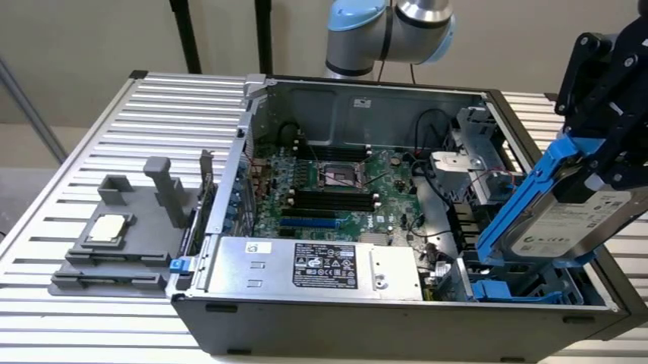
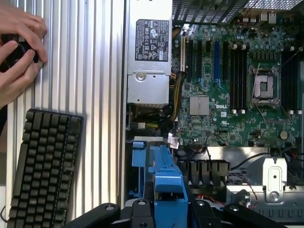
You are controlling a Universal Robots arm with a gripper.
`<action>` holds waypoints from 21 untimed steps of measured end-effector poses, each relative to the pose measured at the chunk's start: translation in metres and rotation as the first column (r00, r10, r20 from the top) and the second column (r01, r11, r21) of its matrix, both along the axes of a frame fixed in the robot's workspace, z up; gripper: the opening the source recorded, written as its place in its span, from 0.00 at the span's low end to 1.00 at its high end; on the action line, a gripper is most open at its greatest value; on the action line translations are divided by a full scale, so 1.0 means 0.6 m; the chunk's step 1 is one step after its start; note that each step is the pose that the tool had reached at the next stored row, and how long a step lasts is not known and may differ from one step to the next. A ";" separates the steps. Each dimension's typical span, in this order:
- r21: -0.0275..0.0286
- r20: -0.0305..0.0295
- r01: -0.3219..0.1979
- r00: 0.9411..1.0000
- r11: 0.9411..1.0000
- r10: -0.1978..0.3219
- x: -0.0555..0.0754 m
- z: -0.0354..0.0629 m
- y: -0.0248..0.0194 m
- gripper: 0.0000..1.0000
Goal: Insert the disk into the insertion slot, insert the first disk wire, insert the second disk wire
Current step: 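Insert the disk into the insertion slot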
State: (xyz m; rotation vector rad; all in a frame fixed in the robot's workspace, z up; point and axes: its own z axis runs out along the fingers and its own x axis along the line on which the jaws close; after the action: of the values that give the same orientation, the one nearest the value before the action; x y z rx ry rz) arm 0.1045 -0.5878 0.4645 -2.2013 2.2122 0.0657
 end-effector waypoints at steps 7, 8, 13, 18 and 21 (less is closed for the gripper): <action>0.000 0.000 -0.002 1.000 1.000 0.002 0.000 -0.013 -0.0019 0.32; 0.000 0.000 -0.002 1.000 1.000 0.002 0.000 -0.014 -0.0025 0.32; -0.001 -0.002 -0.004 1.000 1.000 0.004 0.000 -0.017 -0.0049 0.32; -0.002 -0.014 -0.006 1.000 1.000 0.006 0.000 -0.022 -0.0061 0.32; -0.002 -0.014 -0.007 1.000 1.000 0.007 0.000 -0.024 -0.0062 0.32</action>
State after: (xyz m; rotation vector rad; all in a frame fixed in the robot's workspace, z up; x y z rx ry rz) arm 0.1046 -0.5915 0.4501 -2.2161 2.2133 0.0797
